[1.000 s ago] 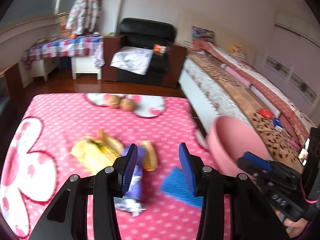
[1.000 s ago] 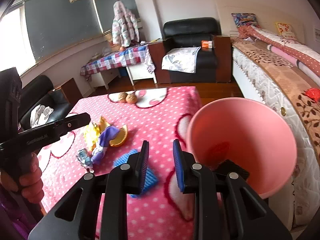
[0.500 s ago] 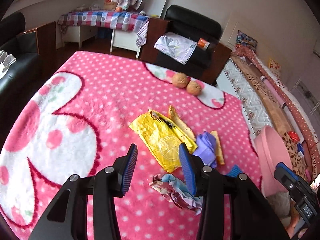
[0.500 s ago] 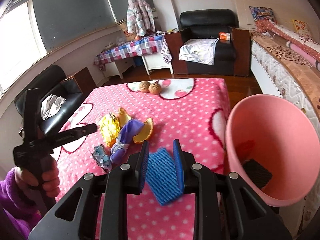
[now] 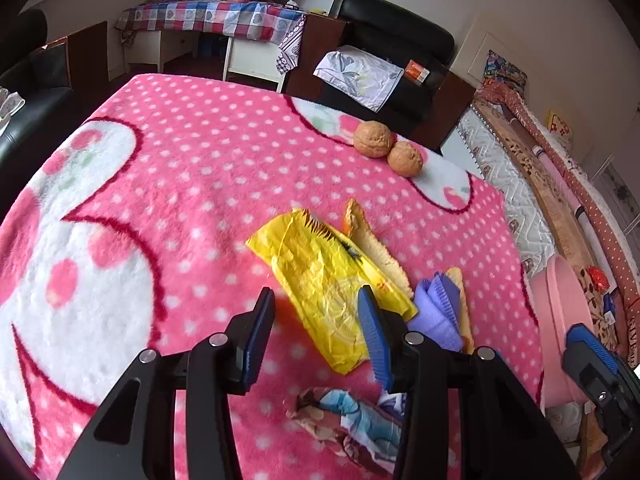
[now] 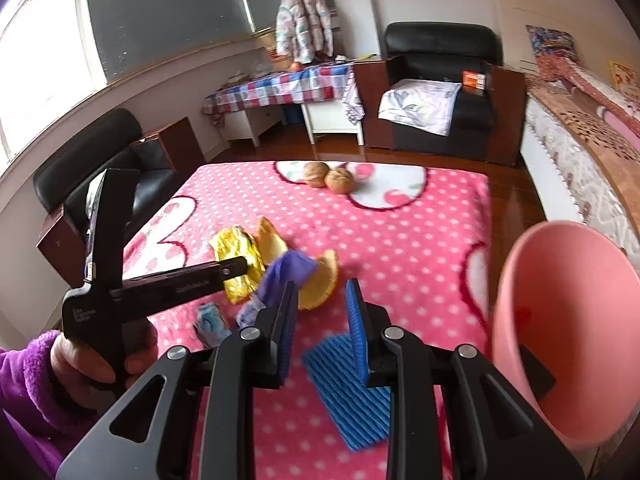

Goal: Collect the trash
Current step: 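Grasp the yellow chip bag with the left tool while the right tool grasps an orange peel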

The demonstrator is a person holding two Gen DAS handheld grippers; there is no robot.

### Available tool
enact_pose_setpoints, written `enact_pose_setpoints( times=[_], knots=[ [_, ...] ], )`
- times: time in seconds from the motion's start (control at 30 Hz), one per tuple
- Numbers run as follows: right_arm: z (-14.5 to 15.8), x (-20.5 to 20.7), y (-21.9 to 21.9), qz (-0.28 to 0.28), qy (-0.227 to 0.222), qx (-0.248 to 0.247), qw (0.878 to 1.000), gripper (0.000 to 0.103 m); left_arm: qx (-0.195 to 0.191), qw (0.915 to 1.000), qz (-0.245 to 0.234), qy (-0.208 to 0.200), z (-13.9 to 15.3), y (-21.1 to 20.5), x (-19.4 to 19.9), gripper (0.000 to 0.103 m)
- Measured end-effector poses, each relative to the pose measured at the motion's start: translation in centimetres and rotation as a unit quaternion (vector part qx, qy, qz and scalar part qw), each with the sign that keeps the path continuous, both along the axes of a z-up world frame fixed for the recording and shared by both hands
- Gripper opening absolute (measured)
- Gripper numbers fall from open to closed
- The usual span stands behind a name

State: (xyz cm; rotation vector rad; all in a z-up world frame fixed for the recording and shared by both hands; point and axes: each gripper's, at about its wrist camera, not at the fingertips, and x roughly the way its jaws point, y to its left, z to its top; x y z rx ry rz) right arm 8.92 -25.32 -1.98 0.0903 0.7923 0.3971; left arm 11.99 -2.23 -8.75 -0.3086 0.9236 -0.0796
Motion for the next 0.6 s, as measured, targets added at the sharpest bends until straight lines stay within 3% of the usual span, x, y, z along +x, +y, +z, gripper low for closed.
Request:
enact_pose_setpoints(
  times=[0.07,0.17,0.33,0.6],
  knots=[
    [0.0,0.5,0.7,0.009,0.001,0.003,1.000,0.025,-0.001,0.9999,-0.006,-0.011,0.2,0.1,0.1,0.015],
    [0.0,1.4,1.6,0.020,0.006,0.007,1.000,0.025,-0.003,0.9997,-0.012,-0.023,0.6,0.9,0.0,0.004],
    [-0.4,3.0,3.4,0.042,0.018,0.007,0.999,0.025,-0.018,0.9989,0.003,-0.044,1.8,3.2,-0.6,0.003],
    [-1.4,6.7,6.4,0.074,0.050,0.005,0.996,0.025,-0.005,0.9974,0.026,-0.067,3.1,6.1,-1.2,0.003]
  ],
)
